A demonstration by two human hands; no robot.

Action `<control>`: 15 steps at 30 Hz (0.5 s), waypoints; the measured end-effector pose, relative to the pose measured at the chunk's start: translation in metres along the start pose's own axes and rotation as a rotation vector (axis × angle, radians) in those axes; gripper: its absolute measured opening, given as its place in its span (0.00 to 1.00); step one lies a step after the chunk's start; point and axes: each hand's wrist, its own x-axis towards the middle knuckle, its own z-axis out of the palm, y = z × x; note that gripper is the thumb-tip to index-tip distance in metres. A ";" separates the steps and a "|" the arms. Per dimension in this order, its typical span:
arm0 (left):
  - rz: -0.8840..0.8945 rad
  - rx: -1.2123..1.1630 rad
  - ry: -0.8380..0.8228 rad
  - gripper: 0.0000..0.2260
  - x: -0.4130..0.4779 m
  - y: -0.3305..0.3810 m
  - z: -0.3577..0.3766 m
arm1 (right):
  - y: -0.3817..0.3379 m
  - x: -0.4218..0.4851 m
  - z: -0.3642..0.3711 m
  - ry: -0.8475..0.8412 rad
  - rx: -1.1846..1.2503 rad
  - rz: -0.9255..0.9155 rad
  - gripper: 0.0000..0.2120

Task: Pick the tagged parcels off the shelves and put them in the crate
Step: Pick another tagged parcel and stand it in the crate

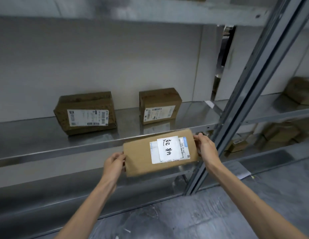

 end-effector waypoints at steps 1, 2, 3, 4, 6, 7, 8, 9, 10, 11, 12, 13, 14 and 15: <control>-0.009 -0.017 0.008 0.09 -0.009 0.012 -0.001 | -0.015 -0.005 -0.004 -0.003 -0.015 0.002 0.17; -0.019 -0.035 0.020 0.09 -0.019 0.024 -0.003 | -0.030 -0.010 -0.008 -0.001 -0.028 0.005 0.18; -0.018 -0.051 0.027 0.09 -0.028 0.036 -0.005 | -0.043 -0.017 -0.012 0.001 -0.039 0.008 0.18; -0.016 -0.053 0.026 0.09 -0.038 0.050 -0.007 | -0.056 -0.025 -0.016 0.004 -0.050 0.008 0.18; -0.011 -0.058 0.018 0.09 -0.058 0.077 -0.011 | -0.081 -0.040 -0.023 0.014 -0.054 -0.002 0.16; -0.005 -0.070 0.014 0.09 -0.066 0.091 -0.014 | -0.095 -0.047 -0.026 0.022 -0.040 -0.006 0.16; -0.002 -0.078 0.012 0.09 -0.076 0.107 -0.017 | -0.110 -0.055 -0.029 0.025 -0.021 -0.003 0.15; 0.005 -0.083 0.007 0.09 -0.085 0.122 -0.020 | -0.125 -0.062 -0.032 0.028 -0.006 -0.005 0.15; 0.017 -0.078 -0.005 0.09 -0.093 0.139 -0.023 | -0.142 -0.069 -0.036 0.031 0.001 -0.012 0.14; 0.035 -0.073 -0.020 0.10 -0.101 0.155 -0.026 | -0.158 -0.077 -0.039 0.038 0.002 -0.025 0.14; 0.049 -0.070 -0.027 0.10 -0.107 0.170 -0.029 | -0.172 -0.083 -0.043 0.044 -0.002 -0.039 0.14; 0.061 -0.068 -0.030 0.09 -0.114 0.184 -0.032 | -0.186 -0.088 -0.047 0.050 -0.005 -0.055 0.14; 0.073 -0.068 -0.037 0.09 -0.120 0.199 -0.034 | -0.199 -0.093 -0.051 0.056 -0.003 -0.068 0.14; 0.091 -0.074 -0.045 0.09 -0.126 0.213 -0.035 | -0.212 -0.099 -0.056 0.067 0.001 -0.079 0.15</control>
